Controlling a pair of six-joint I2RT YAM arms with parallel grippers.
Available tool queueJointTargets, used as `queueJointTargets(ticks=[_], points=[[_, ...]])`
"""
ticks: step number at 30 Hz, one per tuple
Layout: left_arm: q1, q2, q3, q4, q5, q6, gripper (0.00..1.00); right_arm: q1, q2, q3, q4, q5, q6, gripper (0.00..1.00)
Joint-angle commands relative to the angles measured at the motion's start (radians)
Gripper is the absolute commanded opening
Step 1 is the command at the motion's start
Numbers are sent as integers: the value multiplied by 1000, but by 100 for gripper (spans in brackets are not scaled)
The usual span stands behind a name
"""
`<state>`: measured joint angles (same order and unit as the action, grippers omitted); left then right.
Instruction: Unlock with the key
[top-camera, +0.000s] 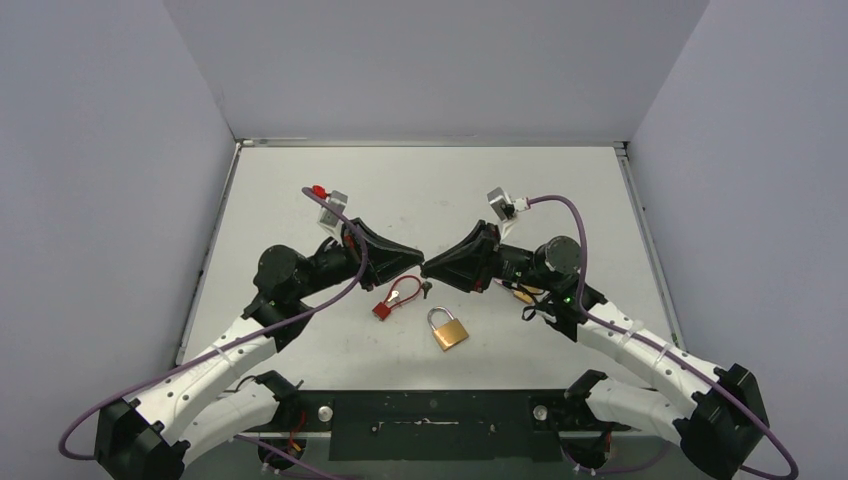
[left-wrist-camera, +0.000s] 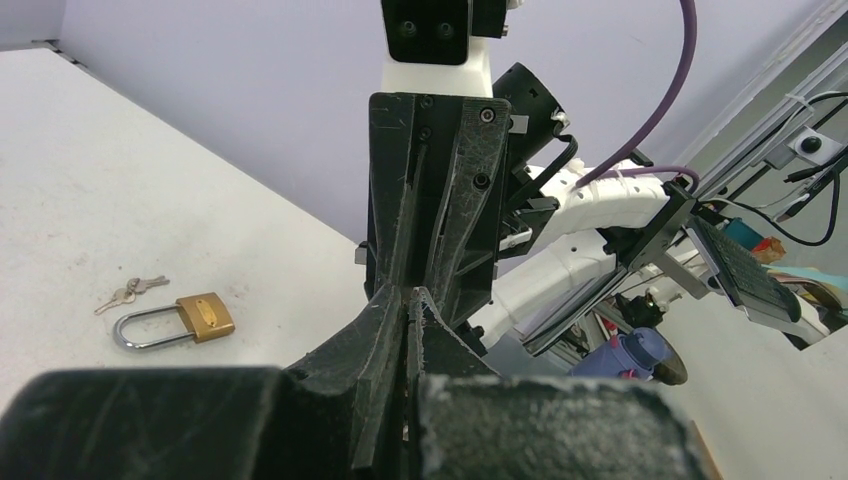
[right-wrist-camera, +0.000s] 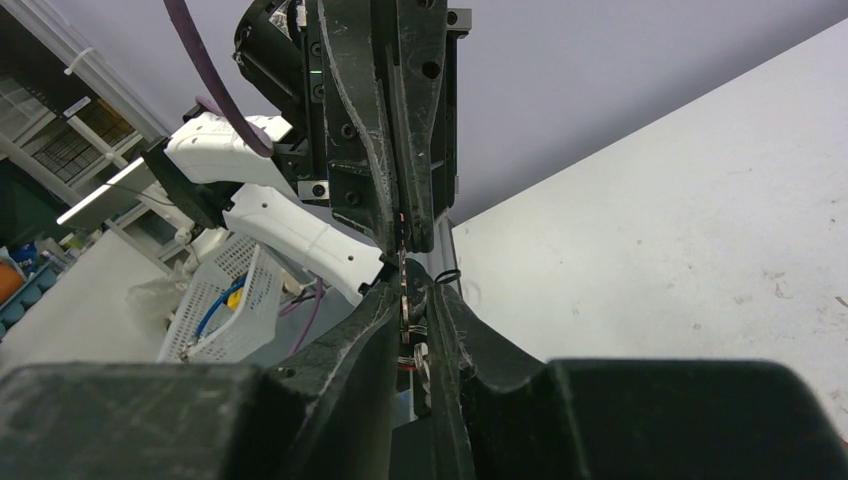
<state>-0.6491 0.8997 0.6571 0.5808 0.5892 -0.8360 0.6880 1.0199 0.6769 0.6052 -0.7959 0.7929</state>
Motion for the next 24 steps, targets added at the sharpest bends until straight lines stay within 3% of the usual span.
queueJointTargets(ticks=[1, 5, 9, 14, 17, 18, 19, 21, 24], points=[[-6, -14, -1, 92, -2, -8, 0, 6, 16, 31, 63, -40, -1, 19], [-5, -13, -1, 104, 0, -7, 0, 10, 20, 33, 62, -49, -1, 21], [-5, -16, 2, 100, 3, 2, 0, 10, 25, 36, 62, -46, -8, 0], [-4, -18, 9, 48, -20, 17, 0, 7, 8, 32, 20, 7, -42, 0], [-4, -33, 17, -62, -90, 52, 39, -6, -6, 27, -49, 70, -79, 0], [-3, -43, 36, -153, -136, 83, 54, -15, -13, 23, -70, 89, -89, 0], [-3, -52, 59, -260, -208, 113, 63, -26, -21, 19, -100, 110, -100, 0], [-3, -65, 110, -465, -358, 180, 74, -47, -45, 8, -169, 161, -129, 0], [-3, -50, 165, -700, -572, 221, 79, -72, -71, -3, -320, 284, -184, 0]])
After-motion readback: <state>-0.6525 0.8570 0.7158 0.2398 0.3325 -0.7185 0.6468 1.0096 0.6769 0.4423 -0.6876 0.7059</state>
